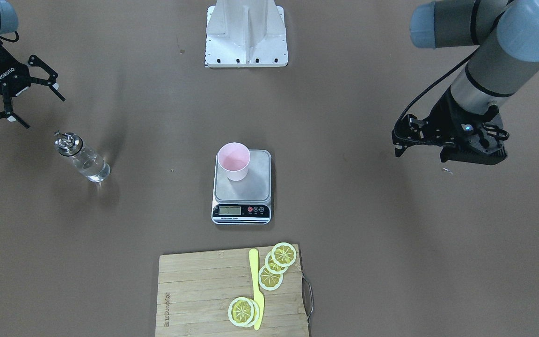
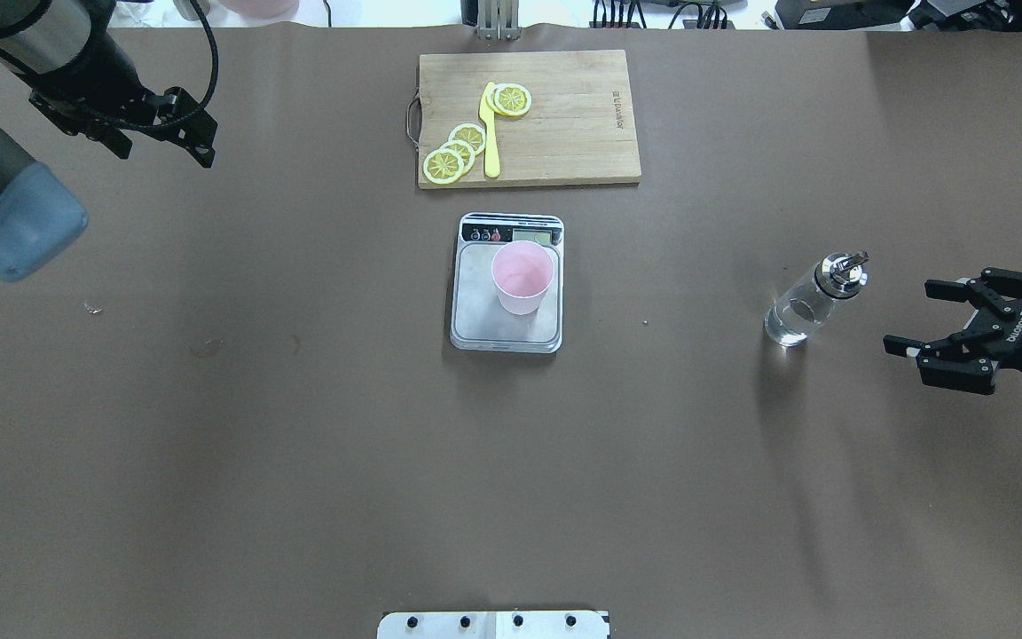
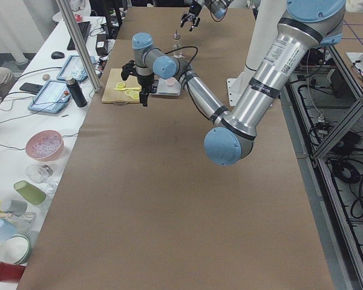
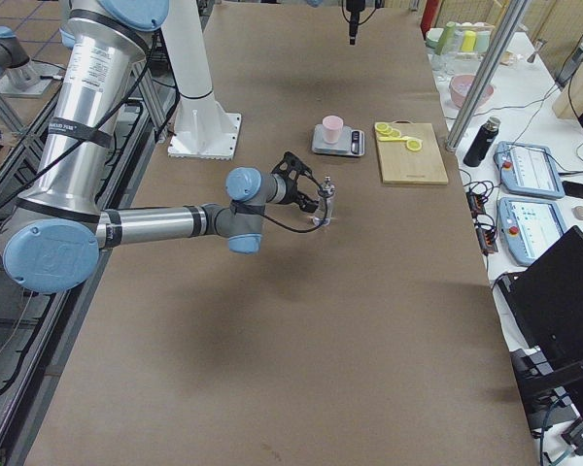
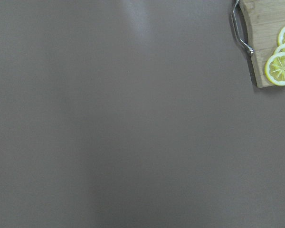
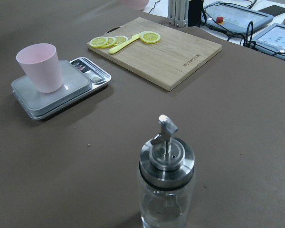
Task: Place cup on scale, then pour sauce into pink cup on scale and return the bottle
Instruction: 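Move the right gripper in toward the glass sauce bottle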
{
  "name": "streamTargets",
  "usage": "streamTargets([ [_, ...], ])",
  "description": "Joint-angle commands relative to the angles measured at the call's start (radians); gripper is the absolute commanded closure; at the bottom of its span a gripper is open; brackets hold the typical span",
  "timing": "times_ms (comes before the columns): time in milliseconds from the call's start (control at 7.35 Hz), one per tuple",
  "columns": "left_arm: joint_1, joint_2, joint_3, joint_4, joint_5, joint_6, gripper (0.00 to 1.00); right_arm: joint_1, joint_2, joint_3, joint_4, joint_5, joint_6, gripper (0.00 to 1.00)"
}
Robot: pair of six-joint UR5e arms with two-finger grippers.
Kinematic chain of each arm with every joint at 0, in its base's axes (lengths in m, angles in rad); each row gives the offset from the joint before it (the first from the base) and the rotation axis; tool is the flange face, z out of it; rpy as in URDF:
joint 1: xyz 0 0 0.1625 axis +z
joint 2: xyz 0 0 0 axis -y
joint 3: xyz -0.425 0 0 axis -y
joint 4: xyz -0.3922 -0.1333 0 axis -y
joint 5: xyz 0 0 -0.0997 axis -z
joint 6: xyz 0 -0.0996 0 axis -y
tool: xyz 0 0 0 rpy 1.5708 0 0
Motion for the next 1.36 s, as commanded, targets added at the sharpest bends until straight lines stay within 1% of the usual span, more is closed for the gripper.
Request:
streamTargets([
  [0,0.0,0.0,0.001,0.0,0.002,0.0,0.02,-0.023,-0.015,-0.006,0.003,-0.065,-0.027,0.02],
  [272,0.0,0.0,0.001,0.0,0.002,0.0,0.02,-0.05,-0.016,-0.018,0.032,-0.091,-0.027,0.02],
  [408,0.0,0.0,0.001,0.0,0.002,0.0,0.02,-0.07,-0.006,-0.059,0.073,-0.111,-0.027,0.02],
  [544,0.0,0.0,0.001,0.0,0.002,0.0,0.02,-0.102,-0.004,-0.075,0.095,-0.149,-0.025,0.02],
  [680,0.0,0.0,0.001,0.0,0.002,0.0,0.02,-0.121,-0.004,-0.075,0.095,-0.174,-0.025,0.02],
  [953,0.0,0.0,0.001,0.0,0.002,0.0,0.02,-0.179,-0.003,-0.076,0.095,-0.255,-0.024,0.02],
  [1225,0.0,0.0,0.001,0.0,0.002,-0.001,0.02,-0.208,0.007,-0.081,0.098,-0.29,-0.019,0.02],
])
